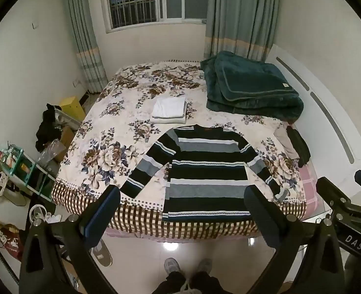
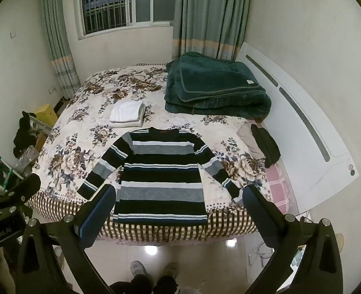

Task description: Fold small clothes

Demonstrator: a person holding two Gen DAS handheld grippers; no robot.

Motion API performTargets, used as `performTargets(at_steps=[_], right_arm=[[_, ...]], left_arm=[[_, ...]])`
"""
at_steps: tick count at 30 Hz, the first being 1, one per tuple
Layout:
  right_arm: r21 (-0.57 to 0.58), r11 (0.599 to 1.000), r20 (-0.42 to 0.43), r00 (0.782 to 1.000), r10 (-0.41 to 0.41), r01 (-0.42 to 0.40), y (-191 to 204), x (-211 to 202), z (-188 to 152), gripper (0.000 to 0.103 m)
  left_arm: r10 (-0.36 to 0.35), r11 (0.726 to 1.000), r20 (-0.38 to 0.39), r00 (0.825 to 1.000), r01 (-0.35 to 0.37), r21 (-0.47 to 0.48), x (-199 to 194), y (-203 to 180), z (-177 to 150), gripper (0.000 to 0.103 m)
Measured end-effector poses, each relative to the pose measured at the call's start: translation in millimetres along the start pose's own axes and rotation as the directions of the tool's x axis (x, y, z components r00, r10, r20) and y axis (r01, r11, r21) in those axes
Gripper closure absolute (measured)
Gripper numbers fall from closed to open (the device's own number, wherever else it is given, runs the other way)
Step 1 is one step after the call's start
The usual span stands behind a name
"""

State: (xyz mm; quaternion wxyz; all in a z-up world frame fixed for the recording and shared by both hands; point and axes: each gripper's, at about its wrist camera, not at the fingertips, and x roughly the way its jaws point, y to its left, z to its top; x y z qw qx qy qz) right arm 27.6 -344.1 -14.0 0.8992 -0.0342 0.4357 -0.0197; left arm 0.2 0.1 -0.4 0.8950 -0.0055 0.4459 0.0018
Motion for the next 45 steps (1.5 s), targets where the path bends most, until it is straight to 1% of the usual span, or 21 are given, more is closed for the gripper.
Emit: performTargets(at_steps=[1,12,15,21,22,25,32,35,36,38,40,45], right_arm=[[0.001,1.000,0.000,1.000,-0.002,0.002,0.0,0.3,0.3,0.000],[0.001,1.000,0.005,1.000,-0.001,0.001,-0.4,0.3,-0.1,0.000],[0.000,1.000,0.002,1.000,-0.004,0.004,-0.1,-0.2,-2.2,0.000],[0.000,1.000,0.003,1.000,0.004,-0.004,-0.7,0.8,7.0,0.000],[-0.001,1.000,0.002,1.000,0.002,-0.002,-0.1,1.6,2.4,0.000],[-0.001,1.000,0.002,1.000,-0.001,0.001,0.1,1.4,3.5,0.000],[0.000,1.000,0.007,1.000,-0.001,0.001,-2.7,-0.4,5.4,0.000],[0.000,1.000,0.008,1.000,0.001,-0.001,-5.3,-1.5,7.8,0.000],[-0.001,1.000,0.007,1.000,0.001,-0.001,-7.9,-3.7,19.0,0.000],[-0.001,1.000,0.009,1.000,0.000,0.000,-7.7,-3.8,18.6,0.000],[0.000,1.000,0.013,1.000,0.002,-0.002,-8.4,-4.9,22.4,0.000],[0.000,1.000,0.024,1.000,-0.001,0.001,-12.5,-8.5,34.1,0.000]], left_arm=[[0.007,1.000,0.021,1.000,-0.007,0.005,-1.0,-0.2,-0.2,0.000],[0.002,1.000,-0.002,1.000,-0.002,-0.004,0.6,-4.0,2.1,0.000],[0.002,1.000,0.000,1.000,-0.002,-0.007,0.4,-4.0,2.4,0.000],[-0.002,1.000,0.002,1.000,0.002,-0.007,-0.1,-3.0,2.0,0.000],[-0.001,1.000,0.002,1.000,0.001,-0.008,-0.1,-3.4,2.1,0.000],[-0.004,1.000,0.002,1.000,0.004,-0.006,-0.1,-2.4,2.0,0.000],[-0.002,1.000,0.009,1.000,0.002,-0.007,-1.9,-5.9,8.9,0.000],[-0.001,1.000,0.017,1.000,0.001,-0.009,-2.0,-10.7,17.0,0.000],[-0.002,1.000,0.021,1.000,0.002,-0.009,-3.2,-12.4,26.9,0.000],[-0.004,1.000,0.025,1.000,0.005,-0.008,-3.1,-15.6,31.5,0.000],[-0.006,1.000,0.035,0.999,0.007,-0.009,-6.1,-10.5,25.6,0.000],[-0.004,1.000,0.037,0.999,0.005,-0.009,-5.0,-11.9,24.4,0.000]])
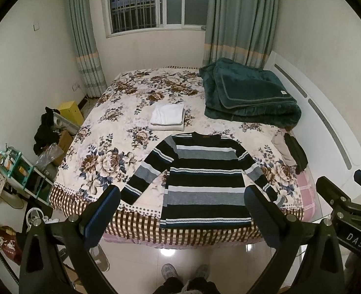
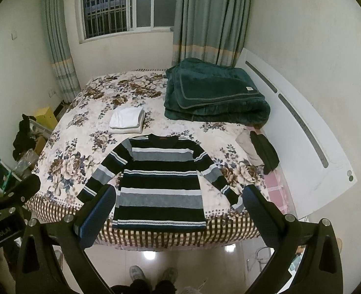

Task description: Fold small clothes

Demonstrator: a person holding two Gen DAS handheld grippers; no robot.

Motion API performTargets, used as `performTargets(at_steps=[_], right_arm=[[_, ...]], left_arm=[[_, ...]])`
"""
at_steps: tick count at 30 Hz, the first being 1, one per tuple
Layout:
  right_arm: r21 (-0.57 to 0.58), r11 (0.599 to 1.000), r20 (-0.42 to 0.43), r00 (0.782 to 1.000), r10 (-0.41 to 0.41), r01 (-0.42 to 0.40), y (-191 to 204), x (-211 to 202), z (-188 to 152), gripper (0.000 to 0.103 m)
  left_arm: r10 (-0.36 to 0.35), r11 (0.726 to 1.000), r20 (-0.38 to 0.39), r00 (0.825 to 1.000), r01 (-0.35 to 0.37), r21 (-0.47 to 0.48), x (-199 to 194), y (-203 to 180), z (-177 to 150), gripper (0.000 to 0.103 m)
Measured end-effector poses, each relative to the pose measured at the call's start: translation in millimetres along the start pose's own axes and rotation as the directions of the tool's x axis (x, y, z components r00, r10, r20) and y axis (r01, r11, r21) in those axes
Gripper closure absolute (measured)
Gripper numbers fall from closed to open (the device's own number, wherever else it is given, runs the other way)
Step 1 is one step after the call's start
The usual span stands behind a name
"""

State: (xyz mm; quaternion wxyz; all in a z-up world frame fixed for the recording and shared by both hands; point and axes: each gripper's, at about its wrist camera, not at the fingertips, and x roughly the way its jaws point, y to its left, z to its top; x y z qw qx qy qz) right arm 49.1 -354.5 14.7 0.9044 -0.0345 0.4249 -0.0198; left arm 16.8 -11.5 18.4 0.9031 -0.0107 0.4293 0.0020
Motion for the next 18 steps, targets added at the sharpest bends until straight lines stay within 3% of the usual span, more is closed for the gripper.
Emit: performTargets(at_steps=[18], right_arm=[[-0.003,1.000,0.014,1.000,0.000,0.000,-4.2,-5.6,7.8,0.000]], left_arm=[[0.000,1.000,0.009,1.000,0.000,-0.002,-1.5,0.1,1.6,0.000]])
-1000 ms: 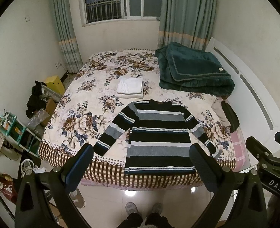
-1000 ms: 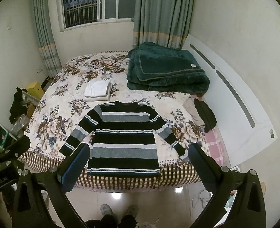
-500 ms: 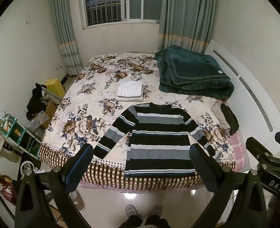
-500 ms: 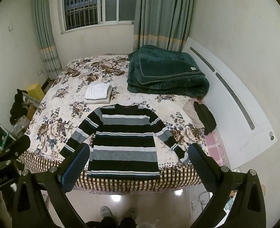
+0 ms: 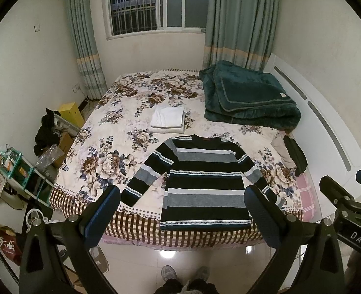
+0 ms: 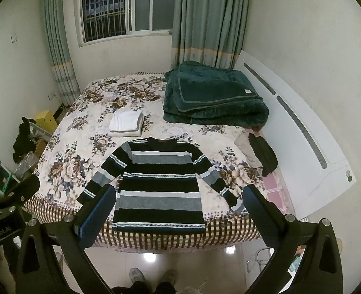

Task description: Fold small clothes

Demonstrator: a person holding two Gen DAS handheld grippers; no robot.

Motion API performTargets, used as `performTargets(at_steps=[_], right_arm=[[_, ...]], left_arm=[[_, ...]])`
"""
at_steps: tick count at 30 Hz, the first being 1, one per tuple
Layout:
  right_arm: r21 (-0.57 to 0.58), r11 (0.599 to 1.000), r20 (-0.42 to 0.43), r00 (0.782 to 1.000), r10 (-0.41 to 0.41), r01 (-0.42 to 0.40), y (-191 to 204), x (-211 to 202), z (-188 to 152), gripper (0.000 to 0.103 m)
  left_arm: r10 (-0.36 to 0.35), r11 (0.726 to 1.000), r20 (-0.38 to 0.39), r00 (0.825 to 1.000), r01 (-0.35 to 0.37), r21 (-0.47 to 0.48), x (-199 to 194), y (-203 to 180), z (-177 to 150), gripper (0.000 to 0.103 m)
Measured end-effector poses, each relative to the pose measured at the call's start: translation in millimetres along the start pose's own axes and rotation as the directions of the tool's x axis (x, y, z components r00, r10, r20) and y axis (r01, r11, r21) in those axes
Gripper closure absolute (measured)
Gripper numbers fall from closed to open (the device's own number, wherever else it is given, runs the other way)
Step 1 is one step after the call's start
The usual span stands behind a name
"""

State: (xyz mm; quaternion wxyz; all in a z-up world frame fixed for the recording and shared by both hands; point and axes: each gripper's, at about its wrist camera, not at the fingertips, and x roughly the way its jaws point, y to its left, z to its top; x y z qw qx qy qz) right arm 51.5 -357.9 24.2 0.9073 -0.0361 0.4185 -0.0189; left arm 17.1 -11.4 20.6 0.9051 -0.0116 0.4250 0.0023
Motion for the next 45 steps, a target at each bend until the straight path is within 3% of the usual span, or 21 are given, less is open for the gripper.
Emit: performTargets(at_steps=[16,30,36,41,45], right_arm=[[0.004,1.000,0.008,1.000,0.000,0.000,-2.8,-5.8,1.4,0.000],[0.008,1.000,0.013,1.000,0.001,-0.001,-4.4,-8.5,-0.2,0.000],[0.046,0.999,0.002,1.000,-0.006,0.006,-7.4,-7.6,16.0,0.000],[0.164,0.986,-0.033,0.999,-0.015,0.020,-19.5,40.3,5.5,0.000],[0.268,0.957,-0.109,0.990,-0.086,0.113,-56.6,111.4,-12.3,0.000]], left_arm=[[0.001,1.000,0.007,1.000,-0.001,0.004,1.5,-12.6,18.8,0.000],[-0.003,1.000,0.017,1.000,0.003,0.001,0.3,-14.4,13.7,0.000],[-0.012,1.000,0.016,1.000,0.012,0.001,8.0,-21.0,19.0,0.000],[0.033,0.999,0.055,0.998,-0.034,0.020,50.1,-28.3,22.8,0.000],[0.072,0.996,0.070,0.995,-0.075,0.052,114.2,-23.6,16.4,0.000]])
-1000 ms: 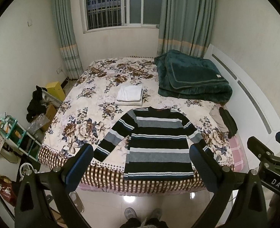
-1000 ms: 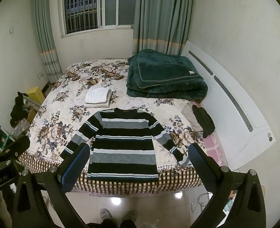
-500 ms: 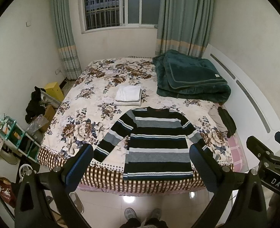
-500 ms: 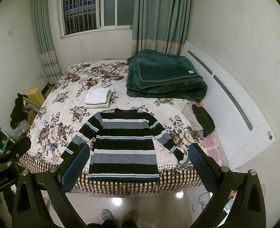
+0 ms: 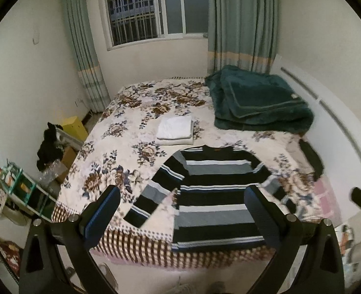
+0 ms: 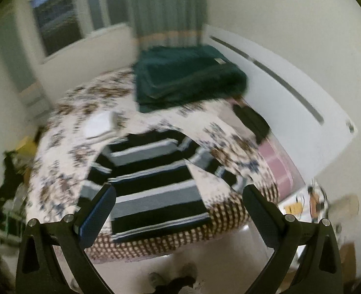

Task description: Fold small clothes

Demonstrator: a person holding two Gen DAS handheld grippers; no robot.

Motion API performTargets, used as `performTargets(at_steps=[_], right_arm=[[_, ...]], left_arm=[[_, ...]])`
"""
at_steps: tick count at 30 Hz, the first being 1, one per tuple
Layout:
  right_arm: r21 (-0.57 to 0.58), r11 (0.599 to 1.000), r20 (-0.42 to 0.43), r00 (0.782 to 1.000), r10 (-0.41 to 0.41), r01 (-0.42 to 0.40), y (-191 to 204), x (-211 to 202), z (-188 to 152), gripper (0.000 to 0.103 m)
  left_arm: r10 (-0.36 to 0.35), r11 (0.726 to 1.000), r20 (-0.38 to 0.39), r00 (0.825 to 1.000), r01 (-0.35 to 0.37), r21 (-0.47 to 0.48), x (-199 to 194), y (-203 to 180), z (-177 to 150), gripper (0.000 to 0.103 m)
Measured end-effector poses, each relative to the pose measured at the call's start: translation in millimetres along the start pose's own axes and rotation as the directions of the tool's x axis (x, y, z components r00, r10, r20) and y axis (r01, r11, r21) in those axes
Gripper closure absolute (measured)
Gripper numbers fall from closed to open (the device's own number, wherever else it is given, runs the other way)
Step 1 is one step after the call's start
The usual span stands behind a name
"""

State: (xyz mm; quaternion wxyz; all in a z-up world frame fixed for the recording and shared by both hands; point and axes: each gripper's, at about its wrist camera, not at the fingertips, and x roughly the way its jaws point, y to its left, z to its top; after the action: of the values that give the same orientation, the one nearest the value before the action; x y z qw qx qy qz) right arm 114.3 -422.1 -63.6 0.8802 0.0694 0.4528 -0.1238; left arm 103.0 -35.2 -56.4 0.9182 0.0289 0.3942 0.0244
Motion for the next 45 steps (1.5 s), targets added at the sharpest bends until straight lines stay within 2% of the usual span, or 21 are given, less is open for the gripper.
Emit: performTargets(at_steps=[3,5,9,11,16,20,24,25,27,29,30,33,35,37,39,41,43,44,45], right_arm=[[0.085,0.994,-0.066,0.996,-0.059,0.064,-37.5,70.4,-0.8,0.000],[0.133,0.984,-0.127,0.987,-0.103,0.120,-71.5,127.5,-5.3,0.000],[0.271,0.947,-0.226,0.968,-0.110,0.171,-160.0,244.8,-10.4,0.000],[0.345,0.917,-0.276,0.955,-0.104,0.199,-204.4,299.2,-18.0,0.000],[0.505,0.836,-0.385,0.923,-0.007,0.216,-307.8,450.0,-39.6,0.000],[0.533,0.806,-0.465,0.885,0.024,0.258,-350.9,549.5,-62.1,0.002],[0.559,0.786,-0.518,0.851,0.082,0.264,-366.1,628.5,-85.7,0.008],[0.565,0.782,-0.522,0.848,0.092,0.263,-368.7,639.5,-90.7,0.010],[0.599,0.758,-0.539,0.830,0.145,0.257,-370.7,665.0,-103.7,0.028],[0.612,0.755,-0.551,0.812,0.193,0.235,-365.8,684.9,-112.1,0.086],[0.601,0.765,-0.551,0.814,0.186,0.232,-361.9,686.0,-111.8,0.096],[0.543,0.815,-0.456,0.886,0.081,0.205,-341.4,656.2,-88.3,0.099],[0.512,0.839,-0.398,0.916,0.043,0.183,-329.3,631.0,-68.9,0.099],[0.467,0.868,-0.320,0.947,-0.011,0.168,-316.4,599.2,-46.7,0.099],[0.410,0.897,-0.264,0.963,-0.059,0.168,-303.8,575.0,-34.3,0.099],[0.368,0.916,-0.265,0.962,-0.065,0.163,-303.0,565.0,-36.5,0.099],[0.324,0.928,-0.357,0.932,-0.058,0.182,-301.9,573.5,-58.7,0.096],[0.323,0.930,-0.421,0.907,-0.024,0.175,-302.0,582.8,-78.2,0.086],[0.329,0.929,-0.485,0.875,0.014,0.167,-304.6,591.0,-95.2,0.081]], left_arm=[[0.021,1.000,-0.024,0.999,-0.020,0.013,58.8,-13.8,-3.0,0.000],[0.024,1.000,-0.073,0.997,-0.023,0.022,101.2,-23.4,-6.4,0.000],[0.057,0.998,-0.148,0.987,-0.052,0.036,183.4,-53.1,-18.3,0.000],[0.097,0.995,-0.176,0.979,-0.089,0.055,222.6,-70.7,-25.5,0.000],[0.148,0.989,-0.284,0.947,-0.136,0.064,323.2,-115.2,-50.3,0.000],[0.174,0.985,-0.368,0.913,-0.155,0.080,391.4,-143.1,-75.8,0.000],[0.190,0.982,-0.426,0.884,-0.164,0.098,446.2,-167.1,-98.5,0.000],[0.190,0.982,-0.437,0.879,-0.159,0.106,459.2,-173.4,-104.5,0.000],[0.184,0.982,-0.452,0.873,-0.146,0.119,476.9,-183.0,-112.4,0.000],[0.180,0.982,-0.457,0.871,-0.130,0.138,494.3,-197.1,-117.1,0.000],[0.180,0.981,-0.459,0.870,-0.123,0.151,499.4,-201.4,-119.7,0.000],[0.179,0.978,-0.450,0.875,-0.107,0.182,508.7,-213.1,-119.0,0.000],[0.172,0.977,-0.435,0.884,-0.098,0.188,509.9,-216.8,-115.0,0.000],[0.172,0.977,-0.431,0.886,-0.097,0.190,510.5,-216.5,-113.4,0.000],[0.165,0.979,-0.435,0.885,-0.095,0.178,511.2,-214.6,-112.4,0.000],[0.160,0.981,-0.436,0.886,-0.093,0.170,511.6,-213.5,-112.7,0.000],[0.158,0.982,-0.442,0.883,-0.092,0.168,513.3,-211.9,-115.6,0.000],[0.160,0.981,-0.447,0.880,-0.094,0.168,514.2,-211.4,-117.6,0.000],[0.162,0.981,-0.453,0.877,-0.095,0.167,515.3,-210.4,-120.1,0.000]])
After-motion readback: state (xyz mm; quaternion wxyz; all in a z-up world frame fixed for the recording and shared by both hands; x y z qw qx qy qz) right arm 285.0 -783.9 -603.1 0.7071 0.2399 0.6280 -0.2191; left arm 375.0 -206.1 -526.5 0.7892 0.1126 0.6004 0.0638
